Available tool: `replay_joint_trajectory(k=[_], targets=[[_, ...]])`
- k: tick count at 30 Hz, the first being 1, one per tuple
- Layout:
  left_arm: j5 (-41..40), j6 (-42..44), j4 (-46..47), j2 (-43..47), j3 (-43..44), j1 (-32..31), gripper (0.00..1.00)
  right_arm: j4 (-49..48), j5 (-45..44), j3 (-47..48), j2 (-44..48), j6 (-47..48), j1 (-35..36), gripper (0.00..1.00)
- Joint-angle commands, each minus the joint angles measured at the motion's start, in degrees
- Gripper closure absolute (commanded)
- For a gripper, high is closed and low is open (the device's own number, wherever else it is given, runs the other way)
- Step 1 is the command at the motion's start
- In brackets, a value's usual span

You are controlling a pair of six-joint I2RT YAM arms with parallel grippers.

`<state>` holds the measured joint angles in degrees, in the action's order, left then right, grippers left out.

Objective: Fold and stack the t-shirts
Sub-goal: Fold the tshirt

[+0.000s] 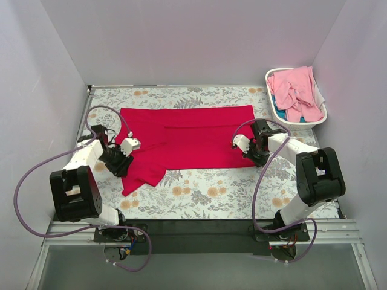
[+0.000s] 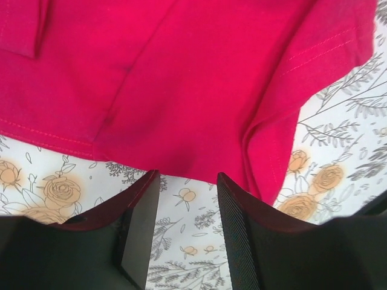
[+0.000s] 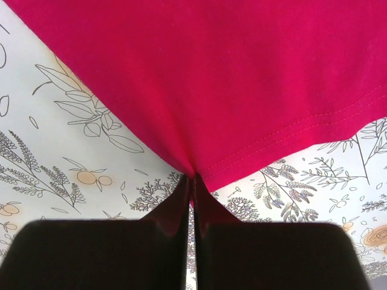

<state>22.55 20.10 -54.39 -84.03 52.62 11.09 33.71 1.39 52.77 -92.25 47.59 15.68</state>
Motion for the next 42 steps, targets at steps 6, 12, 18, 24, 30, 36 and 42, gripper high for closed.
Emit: replay_joint_trajectory(k=[6,12,18,24,30,36,42], targets=[[-1.7,8.6,9.1,2.1,-6.1,-1.1,0.54,2.8,-0.7,0.8,-1.5,0.7,-0.7,0.99],[-3.3,10.4,13.8,1.4,-11.0,-2.0,0.55,3.5,-0.3,1.5,-2.1,0.4,-0.7,0.99],[-6.5,12.0,14.7,0.6,-13.8,-2.3,0.84,3.6,-0.1,1.0,-2.1,0.2,-0.7,0.99],[-6.5,9.4,10.5,3.4,-12.5,-2.3,1.00,3.8,-0.2,0.6,-0.2,0.0,-0.7,0.99],[-6.1,9.3,1.8,10.7,-10.2,-2.2,1.00,5.7,0.2,-0.9,5.5,0.3,-1.3,0.99],[-3.7,6.5,-4.7,13.8,-4.3,-1.8,1.00,7.9,1.2,-1.4,11.9,0.7,-2.4,0.99],[-0.4,2.1,-6.8,7.5,5.6,-0.6,1.00,9.0,1.2,4.4,10.1,2.1,-4.7,0.99]])
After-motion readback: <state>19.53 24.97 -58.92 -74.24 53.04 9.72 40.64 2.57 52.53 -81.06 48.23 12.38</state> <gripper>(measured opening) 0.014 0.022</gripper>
